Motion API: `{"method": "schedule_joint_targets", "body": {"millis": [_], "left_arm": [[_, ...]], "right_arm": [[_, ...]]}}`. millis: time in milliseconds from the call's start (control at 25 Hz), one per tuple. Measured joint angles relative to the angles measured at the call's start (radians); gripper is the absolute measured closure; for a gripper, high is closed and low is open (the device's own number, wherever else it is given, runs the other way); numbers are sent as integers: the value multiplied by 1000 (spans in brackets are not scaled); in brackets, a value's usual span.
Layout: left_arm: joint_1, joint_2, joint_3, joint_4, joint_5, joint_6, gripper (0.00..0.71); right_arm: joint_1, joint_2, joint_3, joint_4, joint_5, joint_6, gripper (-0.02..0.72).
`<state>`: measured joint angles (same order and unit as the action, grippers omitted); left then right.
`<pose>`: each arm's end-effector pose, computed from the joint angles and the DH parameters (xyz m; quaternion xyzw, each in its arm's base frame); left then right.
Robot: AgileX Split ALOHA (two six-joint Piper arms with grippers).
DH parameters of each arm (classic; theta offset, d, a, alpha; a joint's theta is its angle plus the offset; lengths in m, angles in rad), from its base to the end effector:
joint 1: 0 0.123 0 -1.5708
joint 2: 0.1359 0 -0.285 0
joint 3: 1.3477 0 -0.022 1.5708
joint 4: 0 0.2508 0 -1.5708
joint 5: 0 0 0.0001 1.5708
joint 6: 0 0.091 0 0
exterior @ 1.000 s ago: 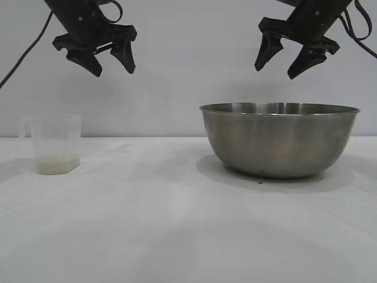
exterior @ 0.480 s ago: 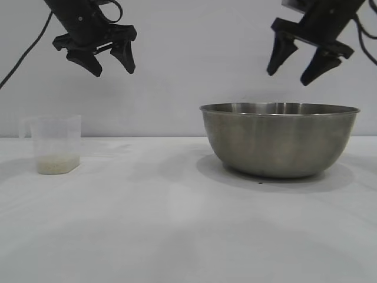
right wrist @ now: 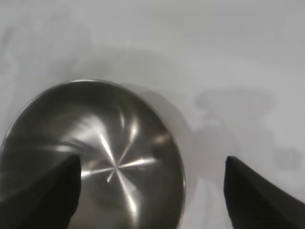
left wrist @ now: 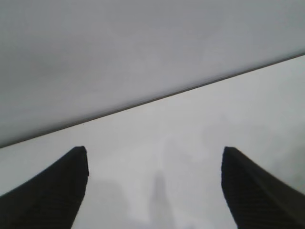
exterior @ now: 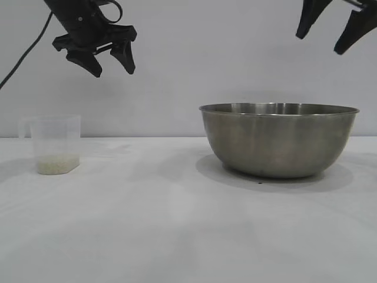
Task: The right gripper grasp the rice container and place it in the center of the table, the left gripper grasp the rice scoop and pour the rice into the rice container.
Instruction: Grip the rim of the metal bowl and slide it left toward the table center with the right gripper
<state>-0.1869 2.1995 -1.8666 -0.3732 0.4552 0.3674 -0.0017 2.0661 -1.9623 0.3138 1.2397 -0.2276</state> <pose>0.5044 -0.1103 0.2329 0.1315 0.8891 -0.1063 0.4254 0.4475 0.0258 0.2886 -0.0831 0.9724 0.1352 0.1713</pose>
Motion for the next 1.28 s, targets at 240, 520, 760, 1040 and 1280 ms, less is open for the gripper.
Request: {"method": "schedule_joint_targets", "body": {"millis": [240, 520, 760, 1040, 1280], "left_arm": [[0, 0, 0, 0, 5, 0, 185], [0, 0, 0, 0, 5, 0, 185], [0, 0, 0, 0, 5, 0, 185], [0, 0, 0, 0, 5, 0, 185], [0, 0, 0, 0, 5, 0, 185]], "right_arm": [[13, 0, 119, -4, 0, 6, 123], [18, 8, 199, -6, -4, 6, 123], [25, 88, 199, 6, -9, 6, 123], [29, 149, 199, 26, -14, -2, 239], [29, 151, 199, 28, -18, -19, 626]]}}
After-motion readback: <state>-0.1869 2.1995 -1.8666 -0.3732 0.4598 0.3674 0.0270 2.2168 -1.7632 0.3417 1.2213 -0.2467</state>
